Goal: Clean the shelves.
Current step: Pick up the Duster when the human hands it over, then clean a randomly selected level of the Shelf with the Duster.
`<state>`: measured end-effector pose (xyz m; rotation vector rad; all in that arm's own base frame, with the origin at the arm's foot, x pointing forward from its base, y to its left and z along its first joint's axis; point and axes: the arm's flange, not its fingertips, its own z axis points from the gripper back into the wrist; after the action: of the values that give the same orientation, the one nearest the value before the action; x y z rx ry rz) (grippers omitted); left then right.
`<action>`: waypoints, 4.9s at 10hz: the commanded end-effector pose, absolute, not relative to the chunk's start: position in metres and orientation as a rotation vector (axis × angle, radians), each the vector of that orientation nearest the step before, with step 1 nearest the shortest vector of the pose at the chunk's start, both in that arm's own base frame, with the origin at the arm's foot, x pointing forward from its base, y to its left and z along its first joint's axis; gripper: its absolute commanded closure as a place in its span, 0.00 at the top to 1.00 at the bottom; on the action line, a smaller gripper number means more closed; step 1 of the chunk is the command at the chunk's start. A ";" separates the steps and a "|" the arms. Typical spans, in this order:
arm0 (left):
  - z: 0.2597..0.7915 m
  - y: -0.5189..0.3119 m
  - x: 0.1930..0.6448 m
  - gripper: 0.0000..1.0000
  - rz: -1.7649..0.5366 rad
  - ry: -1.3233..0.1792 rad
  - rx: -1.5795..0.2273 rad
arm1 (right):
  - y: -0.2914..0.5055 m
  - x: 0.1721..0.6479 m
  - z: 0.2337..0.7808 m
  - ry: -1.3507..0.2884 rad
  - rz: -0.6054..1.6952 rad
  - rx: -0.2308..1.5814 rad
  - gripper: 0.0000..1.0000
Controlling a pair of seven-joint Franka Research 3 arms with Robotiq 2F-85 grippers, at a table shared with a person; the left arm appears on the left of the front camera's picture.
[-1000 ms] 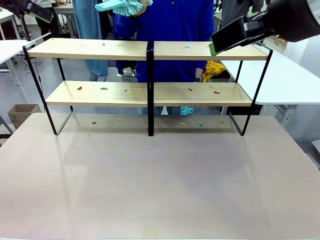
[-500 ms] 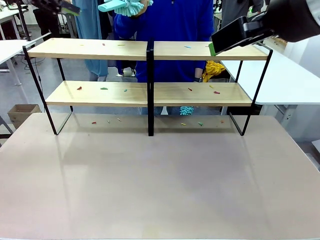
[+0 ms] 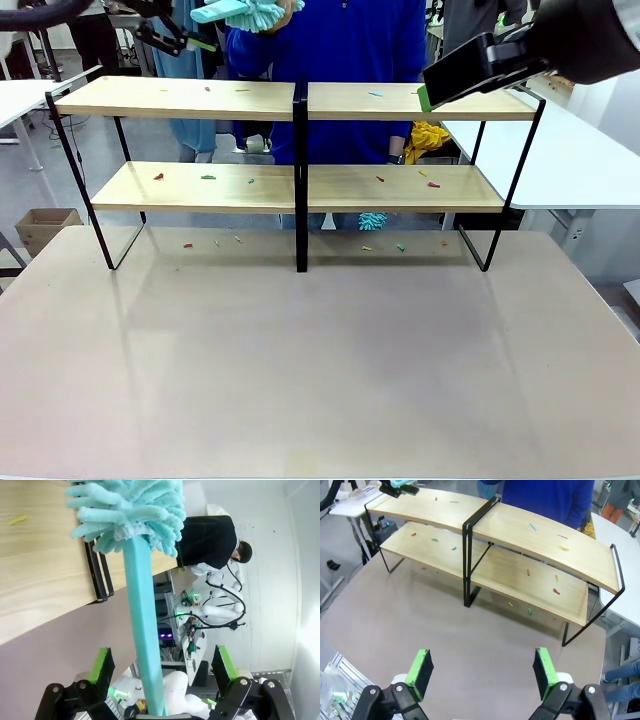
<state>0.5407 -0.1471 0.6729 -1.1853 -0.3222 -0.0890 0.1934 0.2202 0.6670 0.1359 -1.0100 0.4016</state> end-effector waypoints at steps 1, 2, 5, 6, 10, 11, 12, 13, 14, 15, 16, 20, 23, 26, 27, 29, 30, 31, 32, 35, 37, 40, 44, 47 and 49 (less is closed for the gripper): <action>0.674 -0.148 0.536 1.00 -0.077 -0.346 -1.190 | 0.221 0.194 0.668 -1.009 0.397 0.145 1.00; 0.673 -0.148 0.537 1.00 -0.072 -0.357 -1.184 | 0.221 0.194 0.668 -1.009 0.397 0.145 1.00; 0.674 -0.147 0.539 1.00 -0.044 -0.411 -1.170 | 0.221 0.194 0.668 -1.009 0.397 0.145 1.00; 0.673 -0.147 0.539 0.43 -0.037 -0.421 -1.159 | 0.221 0.194 0.668 -1.009 0.397 0.145 1.00; 0.671 -0.144 0.538 0.00 -0.031 -0.464 -1.149 | 0.221 0.194 0.668 -1.009 0.397 0.145 1.00; 0.670 -0.143 0.537 0.00 -0.029 -0.471 -1.139 | 0.221 0.194 0.668 -1.009 0.397 0.145 1.00; 0.669 -0.143 0.537 0.00 -0.032 -0.466 -1.144 | 0.221 0.194 0.668 -1.009 0.397 0.145 1.00; 0.669 -0.142 0.537 0.00 -0.037 -0.459 -1.147 | 0.221 0.194 0.668 -1.009 0.397 0.145 1.00; 0.669 -0.142 0.537 0.00 -0.041 -0.461 -1.147 | 0.221 0.194 0.668 -1.009 0.397 0.145 1.00; 0.669 -0.141 0.536 0.00 -0.044 -0.462 -1.146 | 0.221 0.194 0.668 -1.009 0.397 0.145 1.00; 0.670 -0.140 0.535 0.00 -0.048 -0.462 -1.147 | 0.221 0.194 0.668 -1.009 0.397 0.145 1.00; 0.689 -0.130 0.512 0.00 -0.128 -0.475 -1.119 | 0.221 0.194 0.668 -1.009 0.397 0.145 1.00; 0.737 -0.075 0.431 0.00 -0.401 -0.420 -1.104 | 0.221 0.194 0.668 -1.009 0.397 0.145 1.00; 0.757 0.017 0.324 0.00 -0.549 -0.483 -0.953 | 0.221 0.194 0.668 -1.009 0.397 0.145 1.00; 0.753 0.053 0.291 0.00 -0.523 -0.541 -0.915 | 0.221 0.194 0.668 -1.009 0.397 0.145 1.00; 0.729 0.141 0.234 0.00 -0.533 -0.711 -0.880 | 0.221 0.194 0.668 -1.009 0.397 0.145 1.00; 0.709 0.187 0.203 0.00 -0.386 -0.792 -0.882 | 0.221 0.194 0.668 -1.009 0.397 0.145 1.00; 0.700 0.206 0.189 0.00 -0.357 -0.825 -0.907 | 0.221 0.194 0.668 -1.009 0.397 0.145 1.00; 0.686 0.223 0.185 0.00 -0.269 -0.852 -0.967 | 0.221 0.194 0.668 -1.009 0.397 0.145 1.00; 0.692 0.230 0.170 0.00 -0.307 -0.809 -0.924 | 0.221 0.194 0.668 -1.009 0.397 0.145 1.00; 0.692 0.230 0.170 0.00 -0.307 -0.809 -0.924 | 0.221 0.194 0.668 -1.009 0.397 0.145 1.00; 0.692 0.230 0.170 0.00 -0.307 -0.809 -0.924 | 0.221 0.194 0.668 -1.009 0.397 0.145 1.00; 0.692 0.230 0.170 0.00 -0.307 -0.809 -0.924 | 0.221 0.194 0.668 -1.009 0.397 0.145 1.00; 0.692 0.230 0.170 0.00 -0.307 -0.809 -0.924 | 0.221 0.194 0.668 -1.009 0.397 0.145 1.00; 0.690 0.192 0.181 0.12 -0.411 -0.693 -0.902 | 0.221 0.194 0.668 -1.009 0.397 0.145 1.00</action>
<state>0.1757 0.2186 0.6911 -0.9228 -0.7514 -0.3178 0.1934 0.2202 0.6672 0.1356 -1.0104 0.4014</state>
